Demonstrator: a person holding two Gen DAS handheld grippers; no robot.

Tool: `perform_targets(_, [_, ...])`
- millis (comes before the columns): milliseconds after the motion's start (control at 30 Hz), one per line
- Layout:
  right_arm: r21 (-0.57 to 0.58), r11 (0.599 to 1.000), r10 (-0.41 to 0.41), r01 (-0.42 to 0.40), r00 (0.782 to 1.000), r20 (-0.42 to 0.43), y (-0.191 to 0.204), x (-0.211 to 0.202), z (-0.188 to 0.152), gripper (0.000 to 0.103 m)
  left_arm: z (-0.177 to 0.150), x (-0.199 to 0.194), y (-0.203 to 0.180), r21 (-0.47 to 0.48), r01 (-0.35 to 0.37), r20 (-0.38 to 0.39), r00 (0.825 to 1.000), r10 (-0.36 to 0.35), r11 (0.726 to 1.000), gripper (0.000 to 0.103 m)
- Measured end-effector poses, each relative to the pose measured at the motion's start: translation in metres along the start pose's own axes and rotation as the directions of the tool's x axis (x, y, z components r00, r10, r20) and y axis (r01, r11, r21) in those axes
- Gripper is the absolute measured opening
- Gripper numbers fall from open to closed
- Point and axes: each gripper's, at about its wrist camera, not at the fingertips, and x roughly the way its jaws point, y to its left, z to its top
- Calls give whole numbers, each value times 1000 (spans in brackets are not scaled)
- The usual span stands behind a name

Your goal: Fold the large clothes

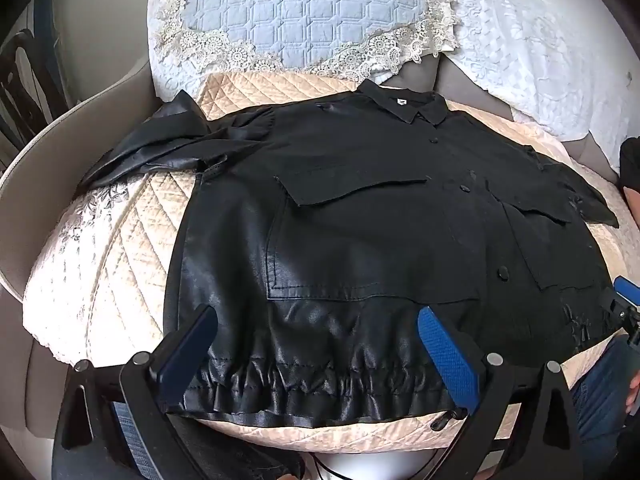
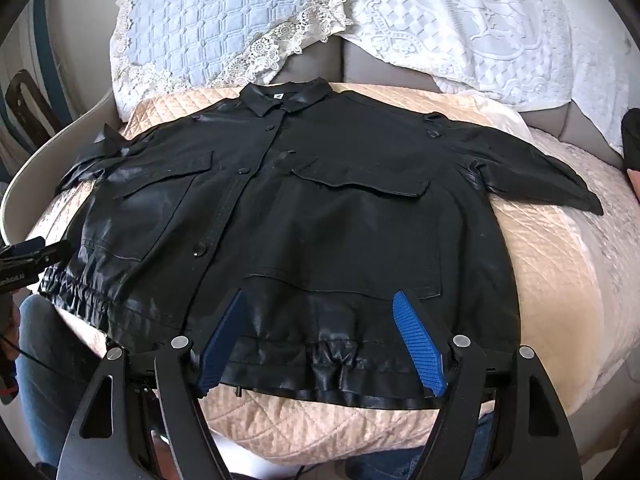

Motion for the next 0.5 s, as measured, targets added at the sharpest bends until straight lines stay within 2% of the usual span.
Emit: perform_targets(500, [-18,1000,24,-23,1000,13,7,0,5,76,0,-2,-5,15,-9,26,1000,8,1000,102])
